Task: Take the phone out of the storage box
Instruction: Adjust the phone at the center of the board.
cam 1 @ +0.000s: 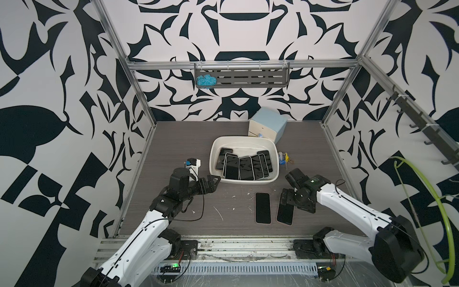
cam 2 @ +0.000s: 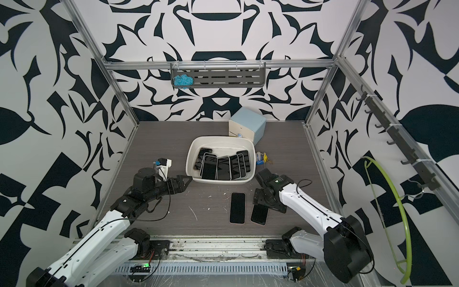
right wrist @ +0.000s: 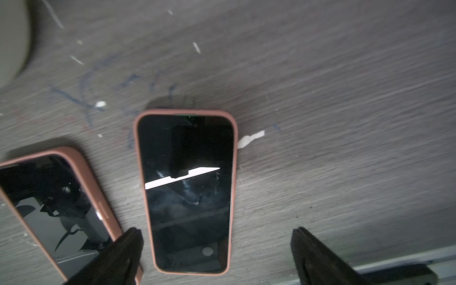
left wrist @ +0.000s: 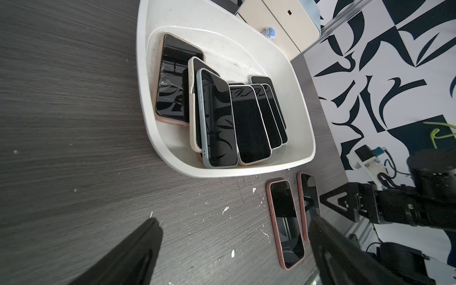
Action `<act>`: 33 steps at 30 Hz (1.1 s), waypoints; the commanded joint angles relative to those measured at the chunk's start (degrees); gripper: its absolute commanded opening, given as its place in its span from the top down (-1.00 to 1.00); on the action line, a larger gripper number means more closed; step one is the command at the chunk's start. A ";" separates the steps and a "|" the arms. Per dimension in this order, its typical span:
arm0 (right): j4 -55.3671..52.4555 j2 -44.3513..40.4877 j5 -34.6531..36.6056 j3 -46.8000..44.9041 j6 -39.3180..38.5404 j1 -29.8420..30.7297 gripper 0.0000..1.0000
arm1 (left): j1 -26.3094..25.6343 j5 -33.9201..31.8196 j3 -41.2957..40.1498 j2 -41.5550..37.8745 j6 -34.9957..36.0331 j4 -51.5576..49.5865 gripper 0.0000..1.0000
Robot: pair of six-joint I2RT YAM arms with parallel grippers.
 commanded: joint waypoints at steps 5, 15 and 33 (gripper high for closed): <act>9.10 6.09 -5.99 -1.05 -0.14 -0.64 -0.99 | -0.13 0.64 2.34 -0.84 2.35 -1.30 -1.00; 14.86 8.14 -10.28 -2.01 2.55 -0.65 -0.99 | -0.14 -1.03 1.30 -4.15 2.98 -3.66 -1.00; 18.77 9.44 -19.13 -0.93 -0.97 -0.59 -0.99 | -0.19 -1.21 1.11 0.70 -0.35 1.95 -1.00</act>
